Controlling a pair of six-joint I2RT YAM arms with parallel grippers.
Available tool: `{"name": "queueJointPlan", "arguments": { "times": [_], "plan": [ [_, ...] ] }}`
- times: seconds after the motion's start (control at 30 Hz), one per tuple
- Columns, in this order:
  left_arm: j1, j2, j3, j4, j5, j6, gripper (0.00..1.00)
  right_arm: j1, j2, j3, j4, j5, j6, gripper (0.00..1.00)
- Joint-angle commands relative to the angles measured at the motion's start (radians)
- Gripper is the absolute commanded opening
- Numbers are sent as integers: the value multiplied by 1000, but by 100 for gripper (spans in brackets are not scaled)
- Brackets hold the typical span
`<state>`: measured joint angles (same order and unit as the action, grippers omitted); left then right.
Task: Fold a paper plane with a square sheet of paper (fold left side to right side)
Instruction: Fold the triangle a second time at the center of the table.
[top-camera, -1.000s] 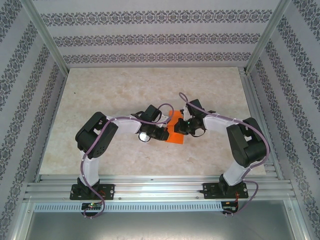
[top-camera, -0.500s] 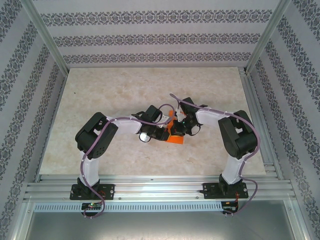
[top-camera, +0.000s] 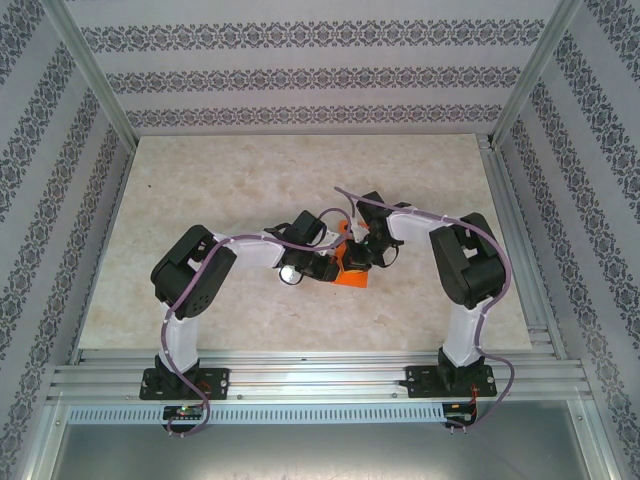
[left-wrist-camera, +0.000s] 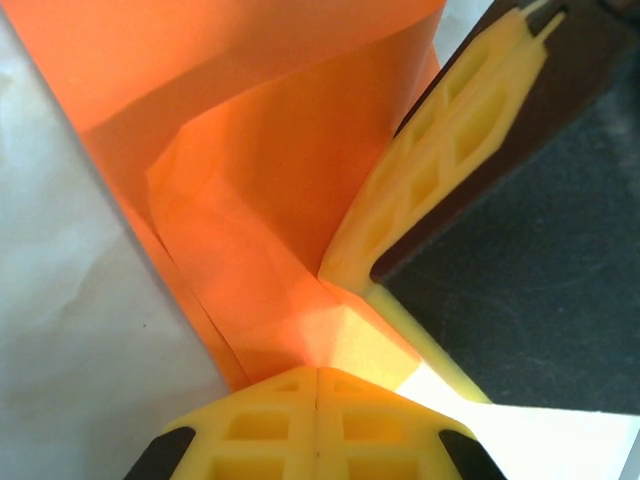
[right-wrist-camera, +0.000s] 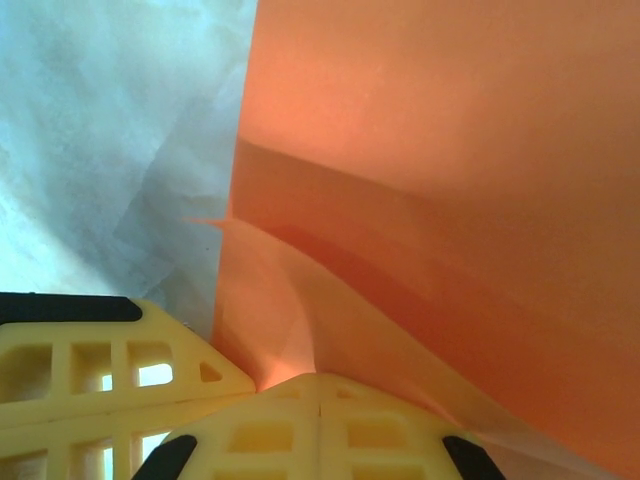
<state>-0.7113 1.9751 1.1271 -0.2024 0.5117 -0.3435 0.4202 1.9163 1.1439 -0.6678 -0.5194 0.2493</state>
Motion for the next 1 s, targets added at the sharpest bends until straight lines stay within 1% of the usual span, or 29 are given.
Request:
{"name": "queueJointPlan", "arguments": {
  "times": [0.0,0.3,0.43,0.53,0.73,0.97],
  "plan": [
    [-13,61,-36,-102,-130,32,0,-50,36,26,-44,113,-55,2],
    [-15,61,-38,-105,-136,34,0,-139,65,67,-105,156,-132,3],
    [-14,59,-40,-105,-136,36,0,-181,73,81,-98,125,-131,3],
    [-14,57,-40,-107,-137,38,0,-191,81,112,-124,143,-130,3],
    [-14,47,-49,-107,-145,39,0,-206,74,124,-141,124,-128,4],
    [-14,34,-64,-98,-149,41,0,-216,46,132,-167,158,-112,4]
  ]
}}
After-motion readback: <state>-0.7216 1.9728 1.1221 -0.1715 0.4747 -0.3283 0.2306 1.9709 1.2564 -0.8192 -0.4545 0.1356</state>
